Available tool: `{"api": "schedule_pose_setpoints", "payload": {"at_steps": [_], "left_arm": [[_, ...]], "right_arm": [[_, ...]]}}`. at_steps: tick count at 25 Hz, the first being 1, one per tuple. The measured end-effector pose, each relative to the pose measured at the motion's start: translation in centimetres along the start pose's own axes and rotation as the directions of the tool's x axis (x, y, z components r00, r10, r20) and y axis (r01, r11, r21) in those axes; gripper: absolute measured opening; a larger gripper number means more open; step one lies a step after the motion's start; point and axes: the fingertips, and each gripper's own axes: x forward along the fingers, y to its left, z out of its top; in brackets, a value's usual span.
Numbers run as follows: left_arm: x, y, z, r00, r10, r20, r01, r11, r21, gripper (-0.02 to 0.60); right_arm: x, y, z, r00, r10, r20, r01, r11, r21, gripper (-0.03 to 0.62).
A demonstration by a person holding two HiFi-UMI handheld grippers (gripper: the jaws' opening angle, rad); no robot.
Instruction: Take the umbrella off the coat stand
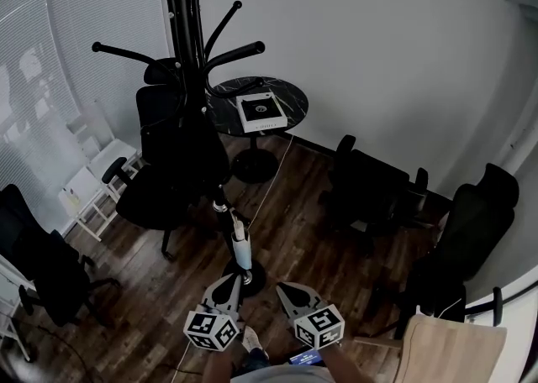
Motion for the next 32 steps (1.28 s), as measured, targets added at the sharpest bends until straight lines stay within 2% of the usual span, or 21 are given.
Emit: {"api": "schedule_pose_setpoints", "payload": {"at_steps": [6, 12, 20, 26, 32], "left_arm": [[2.7, 3.8, 0.2, 1.000, 0.000, -0.027, 0.000, 1.000, -0.009, 0.020], [4.3, 7.7, 0.8, 0.999, -0.005, -0.037, 0.004, 1.000, -0.021, 0.020], [7.6, 10.0, 0.6, 0.994, -0.070, -0.084, 0.073, 0.997, 0.023, 0.020], [8.5, 11.7, 1.0, 0.992, -0.094, -0.089, 0.095, 0.995, 0.007, 0.020], [9.6, 12.8, 0.9, 0.988, -0.114, -0.109, 0.117, 0.993, 0.028, 0.020]], "right_arm": [[4.1, -2.0, 1.0, 1.000, -0.015, -0.006, 0.016, 1.000, 0.021, 0.012], [8.8, -1.8, 1.3, 1.000, 0.004, -0.019, -0.004, 1.000, 0.017, 0.012], [13.5, -2.9, 1.7, 1.000, -0.018, -0.019, 0.018, 1.000, 0.020, 0.012], [14.9, -4.1, 2.8, 0.998, -0.059, 0.010, 0.058, 0.997, 0.041, 0.012], [16.7, -4.8, 2.3, 0.997, -0.079, -0.007, 0.079, 0.996, 0.038, 0.012]]}}
